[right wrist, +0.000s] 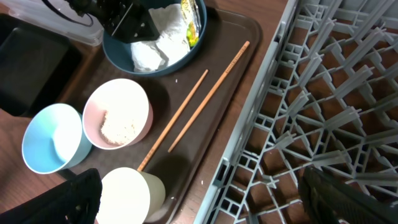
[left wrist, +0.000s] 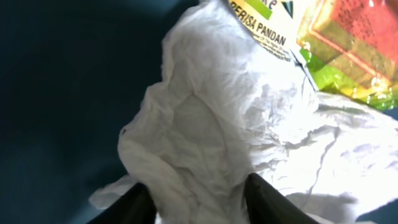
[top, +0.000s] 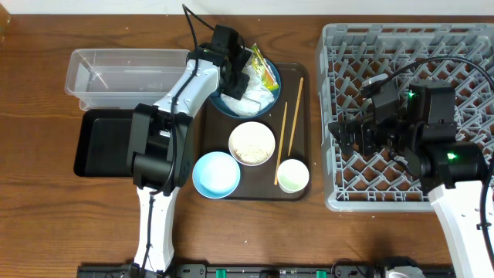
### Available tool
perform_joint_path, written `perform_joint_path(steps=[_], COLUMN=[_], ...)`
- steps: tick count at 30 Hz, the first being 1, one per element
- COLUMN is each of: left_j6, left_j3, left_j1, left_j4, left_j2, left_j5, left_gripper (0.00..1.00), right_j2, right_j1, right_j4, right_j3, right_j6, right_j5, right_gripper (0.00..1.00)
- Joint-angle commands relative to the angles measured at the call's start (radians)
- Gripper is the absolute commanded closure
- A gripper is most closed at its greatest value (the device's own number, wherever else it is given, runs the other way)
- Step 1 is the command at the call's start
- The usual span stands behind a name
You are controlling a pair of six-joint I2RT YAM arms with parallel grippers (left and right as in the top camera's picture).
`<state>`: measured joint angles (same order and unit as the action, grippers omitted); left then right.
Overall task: Sort waste into correct bins and load items into the dishwasher rack
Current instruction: 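Carry the tissue left and drop it into the clear plastic bin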
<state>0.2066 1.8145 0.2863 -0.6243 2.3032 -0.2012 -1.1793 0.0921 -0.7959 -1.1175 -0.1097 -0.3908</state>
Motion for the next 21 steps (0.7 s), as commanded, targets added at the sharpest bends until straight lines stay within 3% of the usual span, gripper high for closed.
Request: perform_joint_path(steps=[1, 4, 5, 14, 21], left_j6=[0.010, 0.010, 0.009, -0.169, -0.179], left_j3=[-0.014, -0.014, -0.013, 0.035, 0.035], left_j1=[0.002, 0.002, 0.001, -0.017, -0.047], left_j4=[-0.004, -0.007, -0.007, -0.057, -0.146], left_j2=[0.018, 0.018, 0.018, -0.130, -0.342], left_j5=[0.011, 0.011, 0.011, 0.008, 0.011], left_gripper=[0.65, 0.89, 0.92, 0.94, 0.94], right_j2=[-0.005, -0.005, -0.005, -0.005, -0.005], right_j1=[0.001, 0.001, 0.001, 0.001, 0.001], right_j4=[-0.003, -0.005, -0.005, -0.013, -0.008], right_j3=[-0.021, -0.021, -0.021, -0.021, -0.021], right_j6=[0.011, 0.011, 0.011, 0.011, 0.011], right_j5=[-0.002, -0.002, -0.002, -0.002, -0.002], right_gripper=[0.02, 0.01, 0.01, 0.01, 0.01])
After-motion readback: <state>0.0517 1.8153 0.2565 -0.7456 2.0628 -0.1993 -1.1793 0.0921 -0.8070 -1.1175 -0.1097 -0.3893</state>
